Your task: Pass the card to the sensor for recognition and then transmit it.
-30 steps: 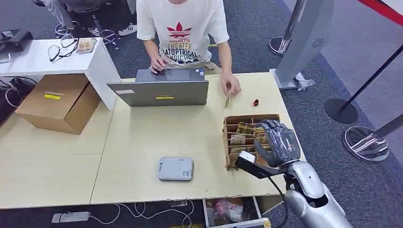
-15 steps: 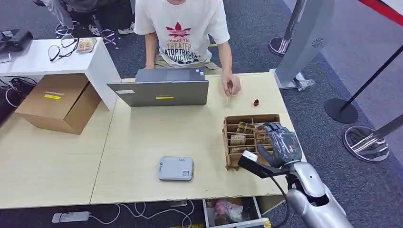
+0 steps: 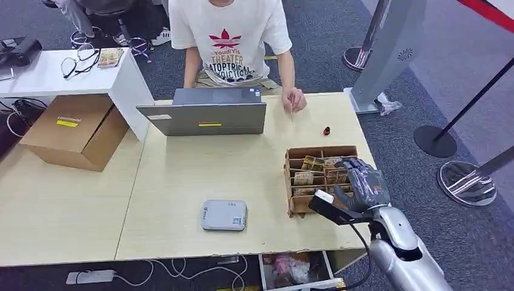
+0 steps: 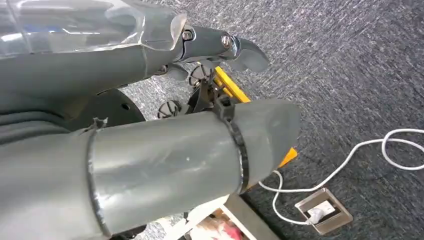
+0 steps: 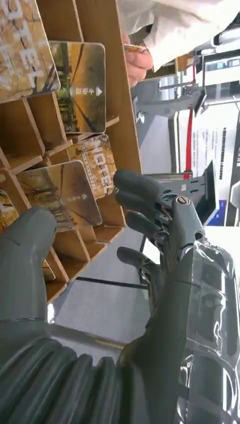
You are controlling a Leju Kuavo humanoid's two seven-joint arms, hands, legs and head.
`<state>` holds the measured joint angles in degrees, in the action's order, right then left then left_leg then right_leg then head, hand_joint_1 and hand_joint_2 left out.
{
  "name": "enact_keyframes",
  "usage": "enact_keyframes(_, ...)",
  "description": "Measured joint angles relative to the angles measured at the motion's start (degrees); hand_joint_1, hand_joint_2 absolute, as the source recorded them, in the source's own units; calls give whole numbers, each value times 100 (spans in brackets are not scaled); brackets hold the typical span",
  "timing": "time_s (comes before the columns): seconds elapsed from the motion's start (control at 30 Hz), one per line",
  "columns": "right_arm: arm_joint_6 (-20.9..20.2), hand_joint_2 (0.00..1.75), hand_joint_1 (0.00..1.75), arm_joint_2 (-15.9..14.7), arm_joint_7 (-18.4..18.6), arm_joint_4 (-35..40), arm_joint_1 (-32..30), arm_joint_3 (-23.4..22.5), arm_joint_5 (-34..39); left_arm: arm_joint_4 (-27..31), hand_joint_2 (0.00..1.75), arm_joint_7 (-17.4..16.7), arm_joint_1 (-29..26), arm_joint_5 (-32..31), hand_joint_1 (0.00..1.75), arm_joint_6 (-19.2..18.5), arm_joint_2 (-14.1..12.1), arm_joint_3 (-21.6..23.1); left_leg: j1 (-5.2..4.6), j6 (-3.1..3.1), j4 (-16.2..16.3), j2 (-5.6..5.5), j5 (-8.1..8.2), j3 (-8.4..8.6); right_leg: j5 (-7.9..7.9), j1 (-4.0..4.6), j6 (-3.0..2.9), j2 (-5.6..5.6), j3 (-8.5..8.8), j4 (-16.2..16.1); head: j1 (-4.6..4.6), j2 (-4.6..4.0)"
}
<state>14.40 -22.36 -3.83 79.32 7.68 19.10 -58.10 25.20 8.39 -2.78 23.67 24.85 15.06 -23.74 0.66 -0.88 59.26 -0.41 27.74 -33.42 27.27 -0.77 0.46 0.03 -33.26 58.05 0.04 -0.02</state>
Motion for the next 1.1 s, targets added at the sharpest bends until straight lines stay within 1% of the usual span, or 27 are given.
enact_keyframes(0.07,0,175,72,0,-2,-20,-6,-9,15,-13,0,-2,1,2,0,-11,-4,0,0,0,0,0,0,0,0,0,0,0,0,0,2,0)
enact_keyframes(0.1,0,175,75,0,-4,-20,-6,-17,17,-24,0,-2,1,7,0,-15,-9,0,0,0,0,0,0,0,0,0,0,0,0,0,2,0)
enact_keyframes(0.17,-4,175,70,0,-33,-37,-4,-39,33,-42,0,-2,3,7,0,-17,-11,-2,0,0,0,0,0,0,0,0,0,0,0,0,2,0)
enact_keyframes(0.2,-9,175,70,-2,-44,-52,-3,-48,35,-55,0,-2,4,9,0,-22,-13,-2,0,0,0,0,0,0,0,0,0,0,0,0,2,0)
enact_keyframes(0.23,-15,175,75,-4,-57,-65,-3,-50,46,-61,0,-2,4,9,0,-24,-15,-4,0,0,0,0,0,0,0,0,0,0,0,0,0,0)
enact_keyframes(0.37,-42,175,77,-13,-83,-111,15,-83,50,-112,0,-2,15,15,0,-35,-28,-7,0,0,0,0,0,0,0,0,0,0,0,0,2,0)
enact_keyframes(0.47,-74,175,86,-24,-92,-140,39,-92,50,-125,0,-2,20,15,0,-48,-33,-7,0,0,0,0,0,0,0,0,0,0,0,0,2,0)
enact_keyframes(0.5,-83,175,84,-31,-94,-153,49,-92,50,-140,0,-2,26,15,0,-50,-33,-7,0,0,0,0,0,0,0,0,0,0,0,0,2,0)
enact_keyframes(0.53,-85,175,79,-35,-96,-162,61,-92,50,-147,0,-2,27,15,0,-50,-33,-7,0,0,0,0,0,0,0,0,0,0,0,0,2,0)
enact_keyframes(0.57,-85,175,79,-44,-96,-164,70,-92,50,-153,0,-2,29,15,0,-57,-35,-7,0,0,0,0,0,0,0,0,0,0,0,0,0,0)
enact_keyframes(0.67,-111,175,84,-61,-98,-186,104,-92,52,-166,0,0,35,13,0,-70,-39,-7,0,0,0,0,0,0,0,0,0,0,0,0,2,0)
enact_keyframes(0.73,-120,175,91,-68,-101,-194,119,-92,52,-166,0,9,35,13,0,-83,-41,-7,0,0,0,0,0,0,0,0,0,0,0,0,0,0)
enact_keyframes(0.8,-140,175,93,-85,-103,-194,135,-92,61,-166,0,24,37,0,0,-85,-41,-7,0,0,0,0,0,-1,0,0,0,0,0,0,2,0)
enact_keyframes(0.87,-188,175,103,-96,-103,-197,156,-90,68,-166,0,65,37,-6,0,-85,-41,-7,0,0,0,0,0,-1,0,0,0,0,0,0,2,0)
enact_keyframes(0.9,-197,175,103,-98,-103,-197,165,-87,70,-166,0,79,37,-15,0,-85,-41,-7,0,0,0,0,0,0,0,0,0,0,1,0,2,0)
enact_keyframes(0.93,-203,175,113,-105,-103,-197,175,-85,72,-166,0,96,37,-17,0,-85,-41,-7,0,0,0,0,0,-1,0,0,0,0,0,0,0,0)
enact_keyframes(1.0,-225,175,124,-111,-103,-197,202,-85,79,-166,0,114,36,-20,0,-85,-41,-7,0,0,0,0,0,-1,0,0,0,-1,1,0,2,0)
enact_keyframes(1.03,-232,175,127,-114,-103,-197,213,-83,85,-166,0,120,36,-22,0,-85,-39,-7,0,0,0,0,0,-1,0,0,0,-1,1,0,2,0)
enact_keyframes(1.1,-269,175,127,-118,-103,-201,241,-76,85,-166,0,133,36,-35,0,-85,-37,-7,0,0,0,0,0,-2,0,0,0,0,1,0,2,0)
